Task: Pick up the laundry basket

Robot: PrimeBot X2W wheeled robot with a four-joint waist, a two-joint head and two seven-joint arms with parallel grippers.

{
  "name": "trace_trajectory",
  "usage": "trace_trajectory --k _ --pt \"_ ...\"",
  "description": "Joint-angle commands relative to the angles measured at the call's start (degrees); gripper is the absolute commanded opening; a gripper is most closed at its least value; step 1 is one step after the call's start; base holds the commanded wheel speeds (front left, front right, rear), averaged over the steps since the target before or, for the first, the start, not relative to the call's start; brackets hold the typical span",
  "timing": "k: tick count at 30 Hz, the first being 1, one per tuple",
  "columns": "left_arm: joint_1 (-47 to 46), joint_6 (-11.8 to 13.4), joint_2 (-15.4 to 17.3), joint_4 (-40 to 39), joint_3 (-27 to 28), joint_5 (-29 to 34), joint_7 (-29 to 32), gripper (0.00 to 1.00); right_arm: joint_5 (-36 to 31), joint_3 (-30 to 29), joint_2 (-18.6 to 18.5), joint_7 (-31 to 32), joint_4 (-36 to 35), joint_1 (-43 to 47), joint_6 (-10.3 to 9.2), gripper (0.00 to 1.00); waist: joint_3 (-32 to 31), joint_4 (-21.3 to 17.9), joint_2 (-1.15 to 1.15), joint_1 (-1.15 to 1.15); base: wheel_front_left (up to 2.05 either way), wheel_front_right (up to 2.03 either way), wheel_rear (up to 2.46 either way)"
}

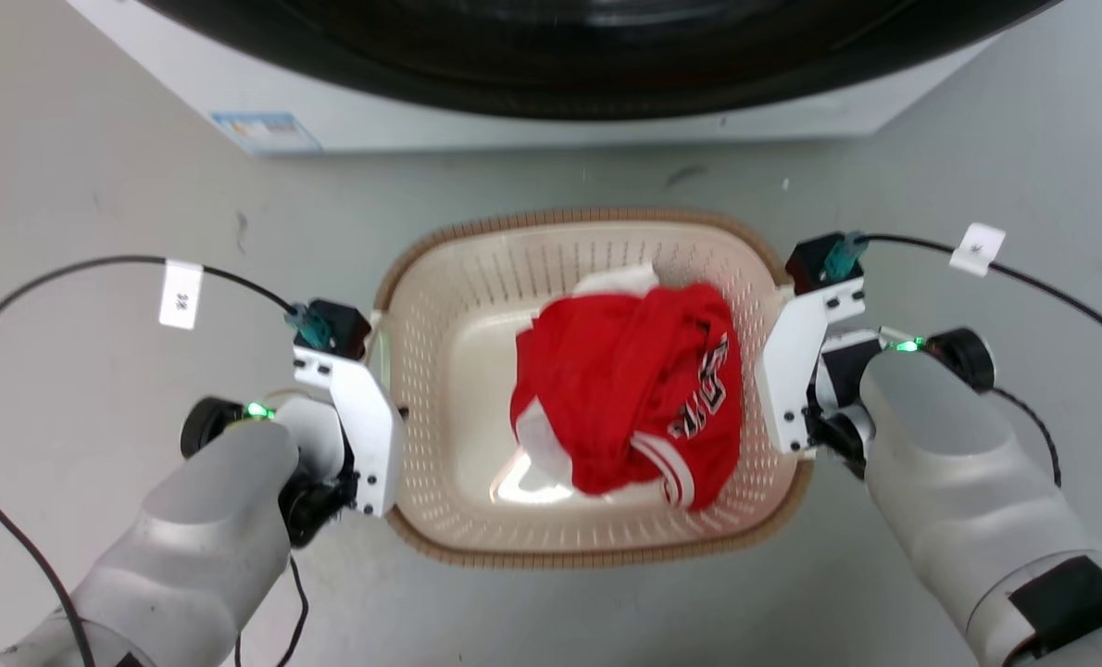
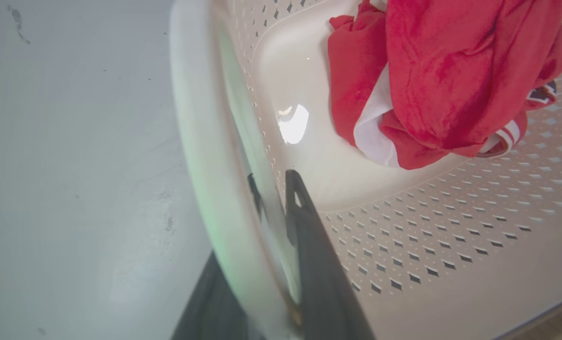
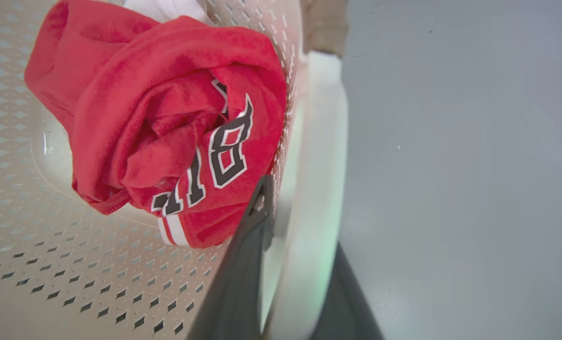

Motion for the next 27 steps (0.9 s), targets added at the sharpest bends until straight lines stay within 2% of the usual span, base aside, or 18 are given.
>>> trace_trajectory --k 1,13,21,27 --pt "1.05 -0.22 1.12 -0.33 -1.05 -0.21 1.24 0.0 -0.58 0.56 -0.45 0.58 -0.01 0.62 0.16 0.0 -5.04 -0.16 0.0 0.0 0.0 0.0 0.0" --pt "3.55 -0.23 3.18 -5.4 -7.71 -5.31 7.28 0.0 3.31 4.63 -0.5 13.22 -0.37 6.32 0.17 0.0 -20.23 0.9 0.0 0.0 0.0 0.0 0.0" --pt "5.99 -0.37 4.09 -8.02 -9.72 -5.67 13.33 0.0 6.28 5.68 -0.51 17.0 -0.73 8.55 0.17 0.0 -28.59 1.53 0.0 0.0 0.0 0.0 0.0" --pt "7.85 -0.38 3.97 -7.75 -10.01 -7.82 17.15 0.0 7.95 6.18 -1.19 18.36 -1.1 9.67 0.17 0.0 -31.99 2.13 0.0 0.0 0.0 0.0 0.0"
